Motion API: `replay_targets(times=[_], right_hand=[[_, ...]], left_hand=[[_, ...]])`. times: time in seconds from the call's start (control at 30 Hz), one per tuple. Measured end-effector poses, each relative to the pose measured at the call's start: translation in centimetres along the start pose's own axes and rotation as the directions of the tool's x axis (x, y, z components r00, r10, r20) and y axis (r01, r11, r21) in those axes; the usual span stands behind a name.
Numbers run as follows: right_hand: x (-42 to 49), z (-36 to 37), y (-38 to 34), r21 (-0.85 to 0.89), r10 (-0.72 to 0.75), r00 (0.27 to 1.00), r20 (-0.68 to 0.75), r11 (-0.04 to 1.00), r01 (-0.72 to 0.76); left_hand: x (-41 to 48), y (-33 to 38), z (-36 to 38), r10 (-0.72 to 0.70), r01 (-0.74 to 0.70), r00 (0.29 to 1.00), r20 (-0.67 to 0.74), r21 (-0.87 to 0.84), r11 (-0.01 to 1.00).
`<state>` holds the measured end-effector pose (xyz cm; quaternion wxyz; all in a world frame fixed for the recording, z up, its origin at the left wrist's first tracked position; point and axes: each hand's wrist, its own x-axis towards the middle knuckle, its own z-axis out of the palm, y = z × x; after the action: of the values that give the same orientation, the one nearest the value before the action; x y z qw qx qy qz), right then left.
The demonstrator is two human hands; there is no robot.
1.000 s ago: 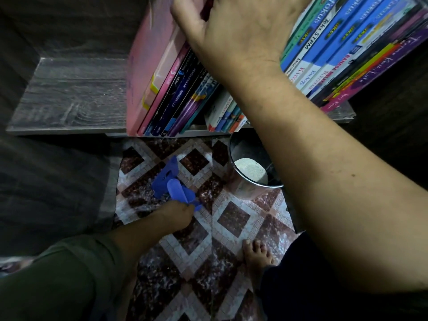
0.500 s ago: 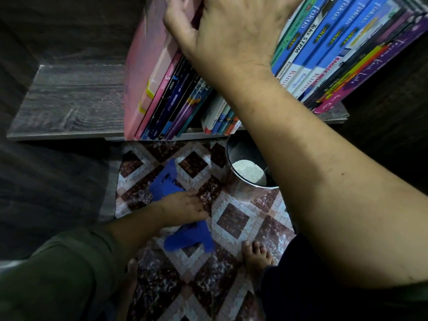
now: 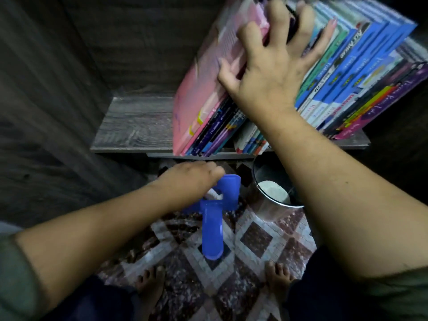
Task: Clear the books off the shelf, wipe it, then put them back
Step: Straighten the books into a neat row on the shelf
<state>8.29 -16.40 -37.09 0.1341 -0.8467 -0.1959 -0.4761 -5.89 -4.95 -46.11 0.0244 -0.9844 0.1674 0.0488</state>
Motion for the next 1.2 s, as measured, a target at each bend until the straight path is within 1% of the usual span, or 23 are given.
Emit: replay_targets(times=[0.07, 0.13, 0.27, 0.37, 0.47, 0.6, 0.67, 0.77, 0.87, 1.0, 1.07, 1.2], right_hand=[[0.0, -0.4, 0.0, -0.011, 0.003, 1.000, 0.009, 1.000, -0.003], [0.1, -0.7, -0.2, 0.000, 0.013, 0.999, 0.050, 1.000, -0.013], [0.2, -1.0, -0.1, 0.038, 0.021, 0.994, 0.104, 0.999, -0.025], [0.2, -1.2, -0.2, 0.042, 0.018, 0.992, 0.122, 0.999, -0.023], [0.3, -1.2, -0.1, 0.049, 0.016, 0.991, 0.129, 0.999, -0.022], [0.3, -1.2, -0.2, 0.060, 0.018, 0.993, 0.120, 0.998, -0.026], [0.3, -1.2, -0.2, 0.061, 0.016, 0.994, 0.108, 0.998, -0.022], [0.2, -1.2, -0.1, 0.051, 0.011, 0.995, 0.099, 0.999, -0.017], [0.2, -1.5, -0.4, 0.030, 0.022, 0.994, 0.110, 0.999, -0.025], [0.1, -1.1, -0.8, -0.003, 0.046, 0.990, 0.131, 0.999, -0.046], [0.1, -1.1, -1.0, -0.009, 0.056, 0.988, 0.145, 0.998, -0.055], [0.1, -1.2, -1.2, -0.031, 0.073, 0.989, 0.132, 0.997, -0.069]], left_hand=[[-0.7, -0.7, -2.5, -0.124, 0.123, 0.990, 0.068, 0.012, 0.992], [-1.6, -1.3, -5.0, -0.218, 0.219, 0.971, 0.099, -0.004, 0.976], [-3.7, -3.5, -8.9, -0.370, 0.359, 0.922, 0.117, 0.105, 0.927], [-5.0, -4.4, -11.9, -0.465, 0.449, 0.881, 0.085, 0.160, 0.879], [-5.7, -5.1, -14.3, -0.569, 0.554, 0.821, 0.032, 0.195, 0.809], [-5.8, -6.8, -16.3, -0.691, 0.692, 0.720, -0.066, 0.149, 0.707], [-5.7, -7.9, -16.6, -0.731, 0.739, 0.673, -0.111, 0.111, 0.664], [-5.2, -9.6, -16.2, -0.766, 0.777, 0.628, -0.137, 0.055, 0.627], [-4.9, -11.4, -14.5, -0.799, 0.807, 0.586, -0.131, 0.009, 0.591], [-4.3, -13.4, -11.7, -0.839, 0.849, 0.517, -0.170, -0.024, 0.528], [-3.7, -13.9, -10.8, -0.857, 0.869, 0.474, -0.202, -0.051, 0.493], [-2.1, -14.9, -9.7, -0.864, 0.880, 0.414, -0.287, -0.115, 0.460]])
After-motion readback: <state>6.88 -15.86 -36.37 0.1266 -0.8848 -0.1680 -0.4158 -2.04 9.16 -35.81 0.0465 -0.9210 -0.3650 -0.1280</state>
